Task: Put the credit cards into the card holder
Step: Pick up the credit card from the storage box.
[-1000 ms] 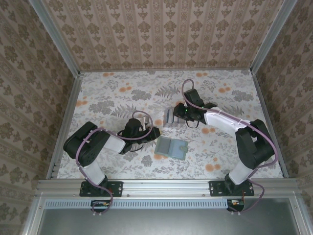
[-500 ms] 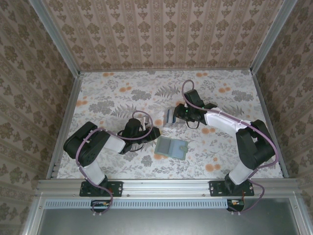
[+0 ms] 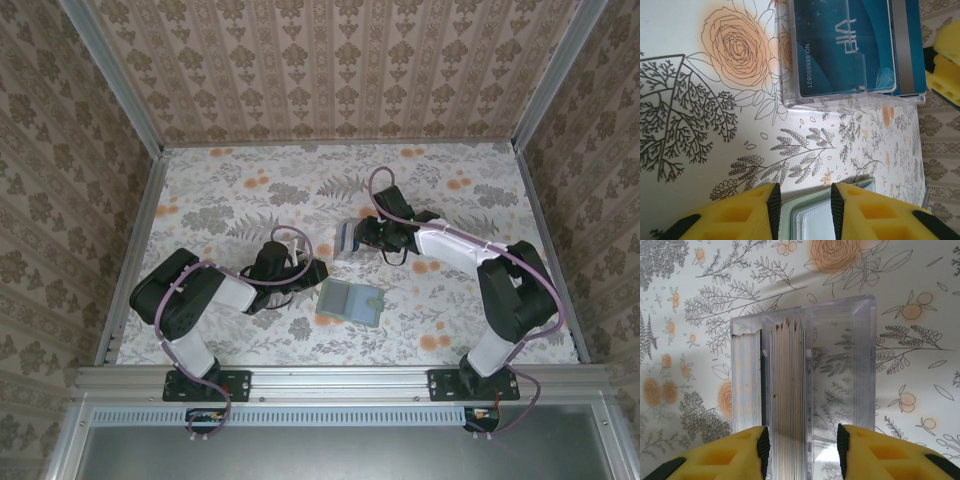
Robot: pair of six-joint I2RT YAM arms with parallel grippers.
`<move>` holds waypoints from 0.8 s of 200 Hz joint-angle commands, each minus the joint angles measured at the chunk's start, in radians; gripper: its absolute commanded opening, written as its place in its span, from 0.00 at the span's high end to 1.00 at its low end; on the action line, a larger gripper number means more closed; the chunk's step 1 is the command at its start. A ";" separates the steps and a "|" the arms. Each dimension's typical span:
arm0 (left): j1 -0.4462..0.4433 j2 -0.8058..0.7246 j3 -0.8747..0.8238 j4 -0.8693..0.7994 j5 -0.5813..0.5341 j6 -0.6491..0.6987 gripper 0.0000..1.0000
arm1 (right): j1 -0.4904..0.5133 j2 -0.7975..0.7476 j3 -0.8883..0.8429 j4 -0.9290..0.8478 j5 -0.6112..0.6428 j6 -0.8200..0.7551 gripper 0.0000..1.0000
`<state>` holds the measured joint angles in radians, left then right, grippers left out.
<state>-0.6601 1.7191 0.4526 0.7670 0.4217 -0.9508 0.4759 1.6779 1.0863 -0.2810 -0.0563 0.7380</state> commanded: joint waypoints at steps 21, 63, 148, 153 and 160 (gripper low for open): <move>0.015 0.076 -0.063 -0.323 -0.105 0.015 0.64 | 0.031 0.075 0.074 -0.067 0.006 0.014 0.55; 0.016 0.077 -0.062 -0.320 -0.103 0.015 0.64 | 0.045 0.105 0.139 -0.163 0.060 -0.003 0.54; 0.020 0.074 -0.069 -0.317 -0.101 0.018 0.64 | 0.015 0.024 0.088 0.005 -0.150 0.002 0.60; 0.019 0.071 -0.069 -0.320 -0.103 0.018 0.64 | 0.014 0.020 0.087 0.007 -0.152 0.002 0.60; 0.019 0.071 -0.069 -0.321 -0.104 0.018 0.64 | 0.011 0.015 0.084 0.009 -0.155 0.001 0.60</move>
<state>-0.6601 1.7191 0.4534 0.7670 0.4225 -0.9508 0.4969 1.7538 1.1854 -0.3202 -0.1516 0.7364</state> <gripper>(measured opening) 0.359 0.399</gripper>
